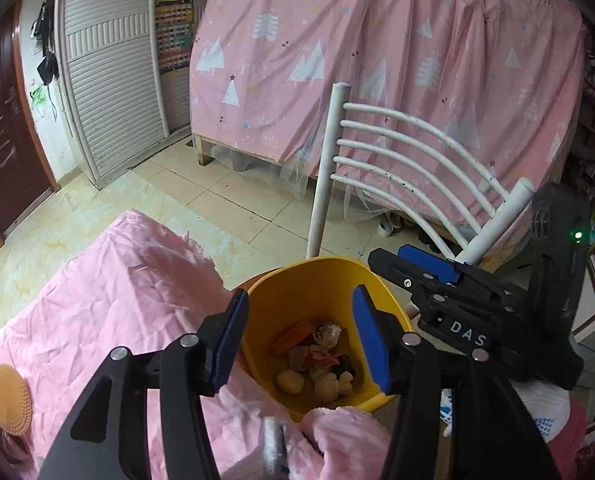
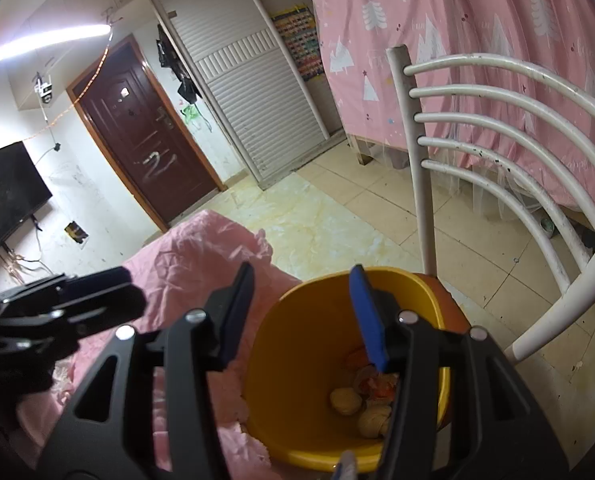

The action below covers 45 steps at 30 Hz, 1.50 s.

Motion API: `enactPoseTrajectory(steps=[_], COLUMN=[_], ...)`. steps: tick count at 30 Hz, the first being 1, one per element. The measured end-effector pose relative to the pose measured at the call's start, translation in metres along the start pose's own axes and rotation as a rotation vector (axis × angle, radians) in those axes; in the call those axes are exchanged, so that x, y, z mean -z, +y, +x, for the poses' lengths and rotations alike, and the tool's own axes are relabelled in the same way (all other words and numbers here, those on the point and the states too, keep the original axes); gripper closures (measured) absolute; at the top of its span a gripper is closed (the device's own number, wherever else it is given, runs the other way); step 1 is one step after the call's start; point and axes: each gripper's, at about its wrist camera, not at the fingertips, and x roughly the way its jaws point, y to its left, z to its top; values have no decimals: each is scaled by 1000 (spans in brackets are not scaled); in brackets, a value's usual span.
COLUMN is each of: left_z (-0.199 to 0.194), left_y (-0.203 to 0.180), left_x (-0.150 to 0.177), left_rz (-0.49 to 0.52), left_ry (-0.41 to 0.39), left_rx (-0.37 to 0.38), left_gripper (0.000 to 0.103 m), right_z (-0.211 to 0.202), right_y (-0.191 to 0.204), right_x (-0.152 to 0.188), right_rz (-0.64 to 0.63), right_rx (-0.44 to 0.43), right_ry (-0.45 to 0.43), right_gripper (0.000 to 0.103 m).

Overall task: Collect trash
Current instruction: 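Move both tools back over the bed toward the blue knit ball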

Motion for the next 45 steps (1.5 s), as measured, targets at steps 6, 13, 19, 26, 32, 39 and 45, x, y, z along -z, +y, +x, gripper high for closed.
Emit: enactPoseTrajectory(steps=[6,13,19,26,32,39,45], left_z=[-24,-66,-108,-146,-178,-210,-222], left_y=[6,23,43,67,94,122,141], left_x=[3,17,36,61,82,112,139], left_rz=[-7,-39,-80,-123,-173,-212,-232], left_ry=[-25,-65,-106,-141,-183,-209,-197], left_rx=[-17,-50,-70,-96,-127,-167,-205], left_gripper=[55,40,32,30,30,29,28], right_z=[0,-8,-14,-20,-22,-18,-13], right_y=[11,35,64,102,135,175,201], right_x=[2,7,14,23,32,45,56], right_rz=[-26,-69,-123,-191,-247,-323,-373], right_rx=[-16,-37,-65,-100,-121,-154,-170], right_ry=[2,1,13,24,46,77,108], right_gripper=[54,50,41,34,31,20,16])
